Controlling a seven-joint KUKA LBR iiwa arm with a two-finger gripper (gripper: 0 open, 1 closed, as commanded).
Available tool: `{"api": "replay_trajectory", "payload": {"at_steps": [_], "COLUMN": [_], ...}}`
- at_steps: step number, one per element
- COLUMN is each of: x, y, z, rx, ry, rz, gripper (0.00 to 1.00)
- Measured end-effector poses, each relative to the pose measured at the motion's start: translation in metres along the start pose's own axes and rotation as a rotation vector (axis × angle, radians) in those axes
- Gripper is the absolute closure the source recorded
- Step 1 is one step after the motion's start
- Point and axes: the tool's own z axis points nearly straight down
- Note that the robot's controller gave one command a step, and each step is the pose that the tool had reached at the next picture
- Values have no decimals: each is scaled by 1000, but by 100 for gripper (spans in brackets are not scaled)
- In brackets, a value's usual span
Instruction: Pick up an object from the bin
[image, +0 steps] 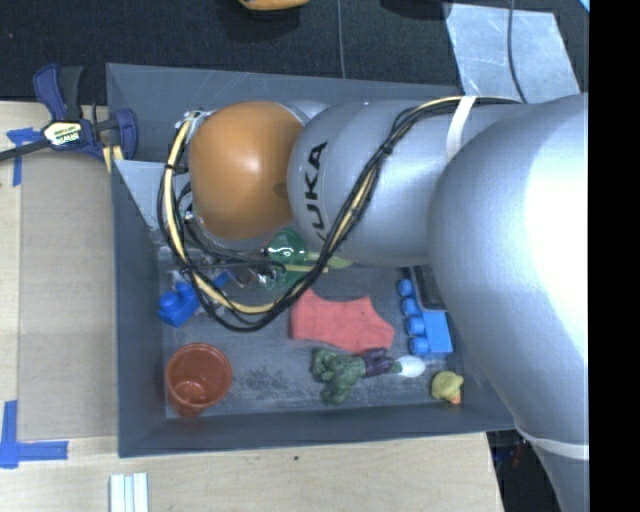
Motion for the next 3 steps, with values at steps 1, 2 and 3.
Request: {"api": "replay_trajectory", "payload": {"at_steps": [1,2,3], "x": [-2,-4,-3], "y": [-1,-1,-1], "z": [-39,-57,-70], "rx": [2,4,3], "ry": [-6,-14,-13], "rz": [2,3,6], "gripper": [100,100,100]}}
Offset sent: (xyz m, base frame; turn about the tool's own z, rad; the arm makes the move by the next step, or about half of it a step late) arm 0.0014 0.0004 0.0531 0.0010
